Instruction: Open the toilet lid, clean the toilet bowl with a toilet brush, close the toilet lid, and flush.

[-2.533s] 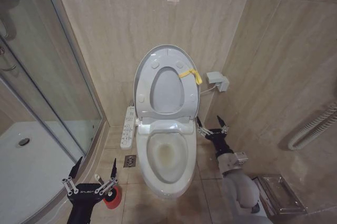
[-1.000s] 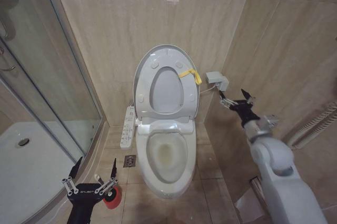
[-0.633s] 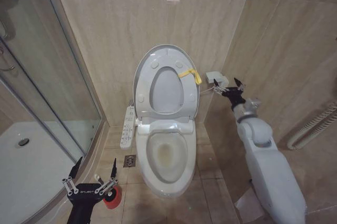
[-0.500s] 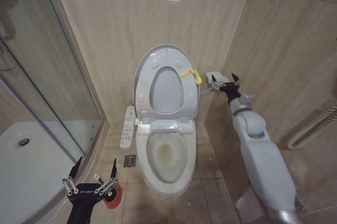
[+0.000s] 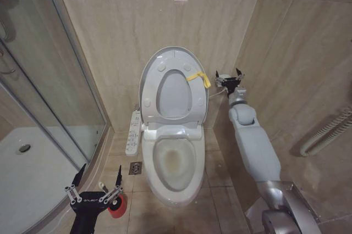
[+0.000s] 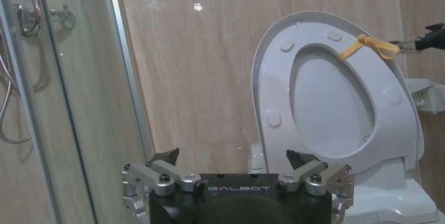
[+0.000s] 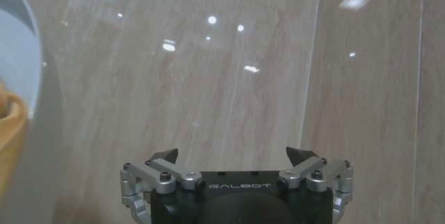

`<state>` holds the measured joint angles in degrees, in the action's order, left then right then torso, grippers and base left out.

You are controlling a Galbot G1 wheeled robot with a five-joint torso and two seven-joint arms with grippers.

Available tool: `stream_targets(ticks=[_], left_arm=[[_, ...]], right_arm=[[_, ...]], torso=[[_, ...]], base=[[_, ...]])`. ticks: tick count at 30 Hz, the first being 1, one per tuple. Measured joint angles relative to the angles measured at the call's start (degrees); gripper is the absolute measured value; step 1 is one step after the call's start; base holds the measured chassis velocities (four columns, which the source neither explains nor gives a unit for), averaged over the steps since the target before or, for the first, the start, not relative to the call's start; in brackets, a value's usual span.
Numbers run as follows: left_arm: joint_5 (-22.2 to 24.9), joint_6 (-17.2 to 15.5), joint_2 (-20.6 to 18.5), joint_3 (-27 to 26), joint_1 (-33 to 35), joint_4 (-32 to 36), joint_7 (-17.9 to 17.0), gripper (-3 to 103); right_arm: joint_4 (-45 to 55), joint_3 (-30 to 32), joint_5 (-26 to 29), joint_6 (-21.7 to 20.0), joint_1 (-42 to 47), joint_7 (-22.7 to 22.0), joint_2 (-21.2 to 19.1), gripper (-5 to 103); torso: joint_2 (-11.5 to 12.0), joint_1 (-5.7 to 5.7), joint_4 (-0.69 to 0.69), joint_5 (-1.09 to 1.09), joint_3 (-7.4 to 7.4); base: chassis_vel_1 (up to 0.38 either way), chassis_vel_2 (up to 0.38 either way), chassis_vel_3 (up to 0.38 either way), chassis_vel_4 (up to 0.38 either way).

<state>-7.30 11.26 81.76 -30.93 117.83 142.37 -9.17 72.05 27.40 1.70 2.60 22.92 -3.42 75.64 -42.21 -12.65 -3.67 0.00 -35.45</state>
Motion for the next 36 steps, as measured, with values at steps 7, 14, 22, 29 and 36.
stream_targets(ticks=[7, 14, 22, 29, 36], left_arm=[[0.0, 0.0, 0.0, 0.0, 0.0, 0.0, 0.0, 100], [0.0, 0.0, 0.0, 0.0, 0.0, 0.0, 0.0, 100], [0.0, 0.0, 0.0, 0.0, 0.0, 0.0, 0.0, 100], [0.0, 0.0, 0.0, 0.0, 0.0, 0.0, 0.0, 100], [0.0, 0.0, 0.0, 0.0, 0.0, 0.0, 0.0, 100]], right_arm=[[-5.1, -1.4, -2.5, 4.1, -3.2, -2.2, 1.9, 100], [-10.5, -2.6, -5.5, 7.7, -6.2, -3.4, 5.4, 100], [-9.6, -6.1, -3.2, 7.2, -6.7, -2.8, 5.5, 100], [4.0, -9.7, 5.8, 2.2, 1.6, -1.3, -1.3, 100], [25.3, -6.6, 18.9, -7.7, 17.6, -0.5, -10.5, 100]], torso=[[0.0, 0.00, 0.00, 0.00, 0.00], [0.0, 0.00, 0.01, 0.00, 0.00], [0.0, -0.01, -0.01, -0.01, 0.00], [0.0, 0.01, 0.02, 0.00, 0.02], [0.0, 0.01, 0.02, 0.00, 0.02]], base=[[0.000, 0.000, 0.000, 0.000], [0.000, 0.000, 0.000, 0.000], [0.000, 0.000, 0.000, 0.000], [0.000, 0.000, 0.000, 0.000], [0.000, 0.000, 0.000, 0.000]])
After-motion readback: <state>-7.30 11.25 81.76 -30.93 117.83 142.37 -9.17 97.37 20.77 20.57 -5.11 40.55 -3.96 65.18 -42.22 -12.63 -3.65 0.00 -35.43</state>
